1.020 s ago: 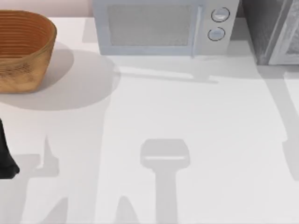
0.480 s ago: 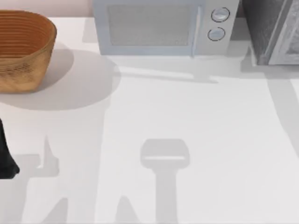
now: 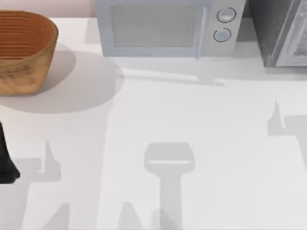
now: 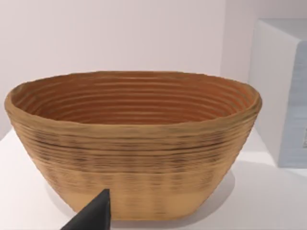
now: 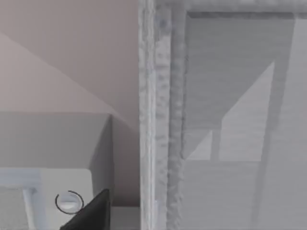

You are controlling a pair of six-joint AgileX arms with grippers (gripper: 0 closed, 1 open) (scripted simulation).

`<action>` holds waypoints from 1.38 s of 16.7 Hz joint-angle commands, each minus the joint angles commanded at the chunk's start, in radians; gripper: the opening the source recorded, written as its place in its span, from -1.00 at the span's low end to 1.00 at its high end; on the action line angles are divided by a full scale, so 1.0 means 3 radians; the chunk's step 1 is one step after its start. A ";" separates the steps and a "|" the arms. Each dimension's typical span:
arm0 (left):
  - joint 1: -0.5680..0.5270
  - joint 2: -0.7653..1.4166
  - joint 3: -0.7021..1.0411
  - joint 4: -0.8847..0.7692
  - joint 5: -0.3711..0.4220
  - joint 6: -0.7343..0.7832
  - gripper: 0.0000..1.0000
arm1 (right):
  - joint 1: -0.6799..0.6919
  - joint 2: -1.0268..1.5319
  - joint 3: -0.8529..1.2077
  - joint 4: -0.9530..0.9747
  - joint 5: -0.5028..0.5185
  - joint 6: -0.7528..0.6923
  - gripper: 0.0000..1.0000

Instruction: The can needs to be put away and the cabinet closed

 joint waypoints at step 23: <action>0.0000 0.0000 0.0000 0.0000 0.0000 0.0000 1.00 | -0.0401 -0.1233 -0.2215 0.0961 -0.0421 -0.0004 1.00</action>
